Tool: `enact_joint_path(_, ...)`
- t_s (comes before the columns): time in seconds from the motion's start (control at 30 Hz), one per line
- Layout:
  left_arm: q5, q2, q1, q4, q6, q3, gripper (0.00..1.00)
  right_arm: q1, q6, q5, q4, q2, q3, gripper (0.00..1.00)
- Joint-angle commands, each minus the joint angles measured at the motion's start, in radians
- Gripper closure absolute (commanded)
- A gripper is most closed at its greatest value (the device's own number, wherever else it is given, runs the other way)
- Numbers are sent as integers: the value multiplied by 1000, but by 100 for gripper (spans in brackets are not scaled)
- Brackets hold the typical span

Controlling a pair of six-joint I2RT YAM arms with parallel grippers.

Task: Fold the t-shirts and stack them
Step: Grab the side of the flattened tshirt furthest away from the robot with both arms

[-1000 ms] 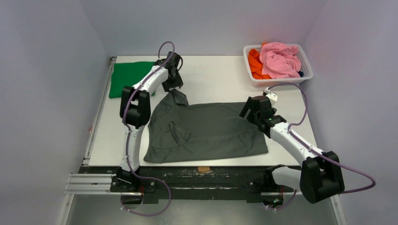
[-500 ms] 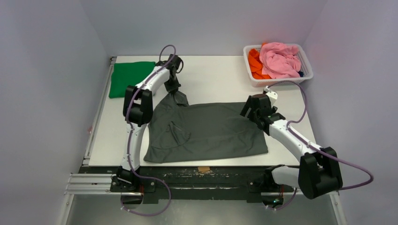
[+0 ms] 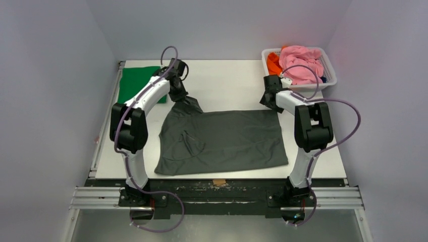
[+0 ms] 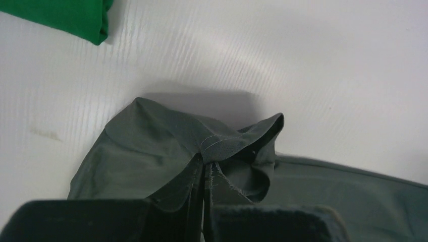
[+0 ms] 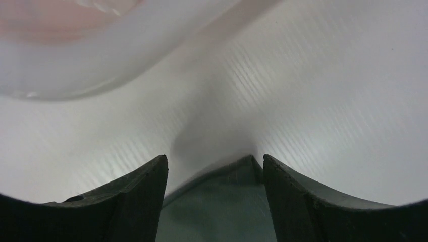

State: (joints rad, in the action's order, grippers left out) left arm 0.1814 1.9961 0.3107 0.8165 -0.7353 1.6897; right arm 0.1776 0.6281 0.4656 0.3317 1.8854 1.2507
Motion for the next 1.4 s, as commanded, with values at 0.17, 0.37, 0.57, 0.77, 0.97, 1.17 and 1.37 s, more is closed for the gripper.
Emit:
enact_joint_path(0.17, -7, -181, 35, -67, 9, -178, 100, -9, 40, 83, 157, 107, 123, 44)
enact_joint_path(0.37, 12, -253, 56, -64, 1, -239, 100, -10, 46, 105, 175, 66, 78, 52)
enact_joint_path(0.57, 21, -305, 71, -62, -4, -277, 100, -7, -24, 99, 105, 31, 43, 68)
enact_joint_path(0.77, 23, -366, 85, -52, -4, -328, 100, 0, -73, 86, 31, -1, 24, 95)
enact_joint_path(0.97, 45, -494, 122, -50, -26, -456, 100, 26, -125, 76, -15, -63, -17, 99)
enact_joint_path(1.17, 87, -662, 177, -33, -85, -601, 100, 52, -153, 87, -36, -175, -115, 100)
enact_joint_path(1.37, 105, -810, 228, -27, -151, -732, 100, 54, -137, 103, -18, -290, -205, 100)
